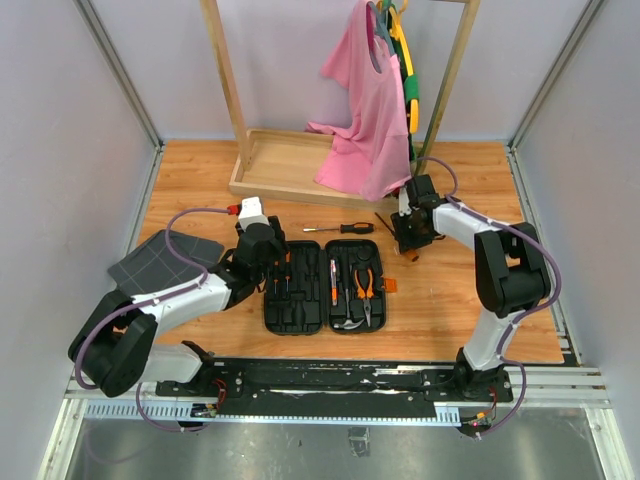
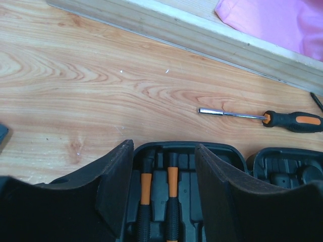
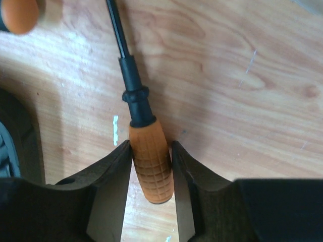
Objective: Sort the tools into containers
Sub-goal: Pick up the screwdriver from the center of the board.
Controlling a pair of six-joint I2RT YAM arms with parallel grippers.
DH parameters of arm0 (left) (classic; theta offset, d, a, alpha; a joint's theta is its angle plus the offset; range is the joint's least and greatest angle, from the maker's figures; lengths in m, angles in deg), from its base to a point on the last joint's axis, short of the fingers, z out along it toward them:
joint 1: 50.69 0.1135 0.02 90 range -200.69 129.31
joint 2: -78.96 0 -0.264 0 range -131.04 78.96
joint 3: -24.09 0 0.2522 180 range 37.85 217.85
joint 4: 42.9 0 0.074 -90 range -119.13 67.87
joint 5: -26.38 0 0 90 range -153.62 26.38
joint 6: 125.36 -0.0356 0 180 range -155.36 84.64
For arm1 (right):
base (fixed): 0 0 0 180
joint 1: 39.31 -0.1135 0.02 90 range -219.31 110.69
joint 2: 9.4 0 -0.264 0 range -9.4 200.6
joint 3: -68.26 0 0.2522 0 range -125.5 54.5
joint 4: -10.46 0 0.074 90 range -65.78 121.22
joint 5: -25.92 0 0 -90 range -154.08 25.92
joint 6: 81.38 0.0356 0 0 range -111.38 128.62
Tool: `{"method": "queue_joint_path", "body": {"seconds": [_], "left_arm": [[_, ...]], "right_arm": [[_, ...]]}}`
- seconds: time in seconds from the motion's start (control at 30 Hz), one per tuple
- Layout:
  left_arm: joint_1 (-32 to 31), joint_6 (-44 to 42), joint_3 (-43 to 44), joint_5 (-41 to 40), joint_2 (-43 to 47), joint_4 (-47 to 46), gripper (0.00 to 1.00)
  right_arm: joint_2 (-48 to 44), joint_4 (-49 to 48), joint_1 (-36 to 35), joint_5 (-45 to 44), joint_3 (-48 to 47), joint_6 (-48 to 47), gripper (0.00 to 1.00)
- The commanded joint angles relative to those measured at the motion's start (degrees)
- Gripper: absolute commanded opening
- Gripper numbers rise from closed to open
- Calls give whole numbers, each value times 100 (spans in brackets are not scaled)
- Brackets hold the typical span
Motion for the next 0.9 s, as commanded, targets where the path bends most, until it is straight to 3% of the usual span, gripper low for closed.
{"method": "queue_joint_path", "body": {"seconds": [0.0,0.5,0.87], "left_arm": [[-9,-45,182,-245,-58,-24,56],[-9,-9,253,-179,-152,24,56],[-9,15,265,-149,-165,44,56]], "right_arm": [[-423,84,107,122,369,235,35],[-1798,-251,111,-195,1485,911,1],[-3640,-867,113,88,2658,1388,1]]}}
